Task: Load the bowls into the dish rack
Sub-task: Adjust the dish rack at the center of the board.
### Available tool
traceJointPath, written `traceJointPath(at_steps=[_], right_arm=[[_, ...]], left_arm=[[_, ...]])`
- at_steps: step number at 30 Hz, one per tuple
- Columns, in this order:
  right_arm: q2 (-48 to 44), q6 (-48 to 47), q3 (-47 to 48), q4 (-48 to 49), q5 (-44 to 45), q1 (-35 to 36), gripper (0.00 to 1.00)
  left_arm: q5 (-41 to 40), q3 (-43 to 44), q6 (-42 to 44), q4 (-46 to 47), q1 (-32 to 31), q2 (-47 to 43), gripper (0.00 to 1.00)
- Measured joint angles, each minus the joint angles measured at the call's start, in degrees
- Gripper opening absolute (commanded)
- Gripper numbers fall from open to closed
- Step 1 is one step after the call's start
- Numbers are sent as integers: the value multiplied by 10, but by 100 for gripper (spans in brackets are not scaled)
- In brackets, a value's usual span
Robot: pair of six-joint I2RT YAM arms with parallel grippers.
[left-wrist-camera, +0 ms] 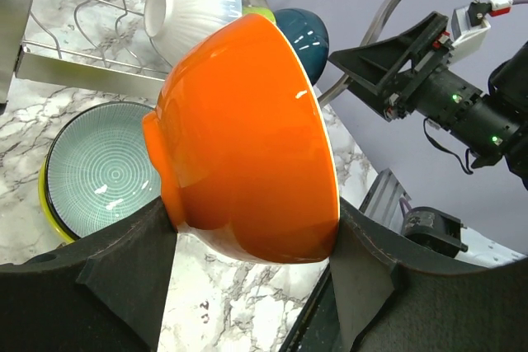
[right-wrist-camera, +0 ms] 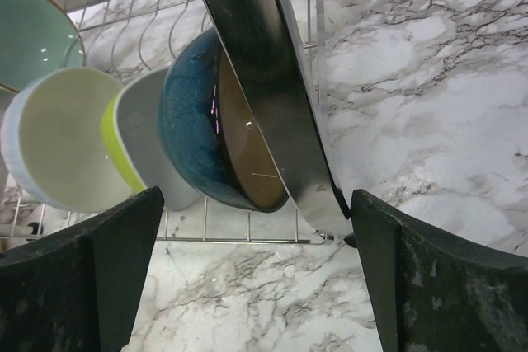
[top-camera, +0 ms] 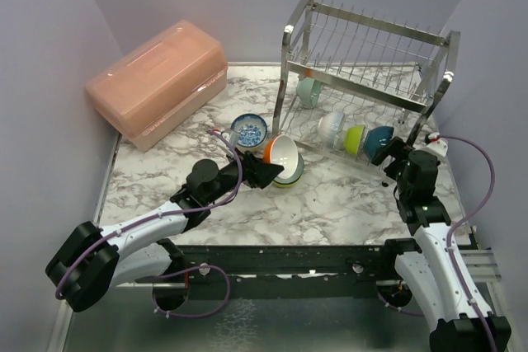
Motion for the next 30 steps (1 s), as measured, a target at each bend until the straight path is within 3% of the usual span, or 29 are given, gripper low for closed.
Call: traceJointPath(at_steps=[8, 14, 17, 30], right_arm=[[35, -14, 3, 33, 13, 0, 97], [23, -24, -3, 49, 7, -2, 72], [-7, -20, -14, 40, -13, -4, 66], [-116, 7, -38, -9, -143, -4, 66]], left_arm=[[0, -5, -3, -2, 0, 0, 0], [0, -5, -3, -3, 0, -1, 0], [0, -5, -3, -4, 0, -6, 0], [0, -5, -1, -3, 0, -7, 0]])
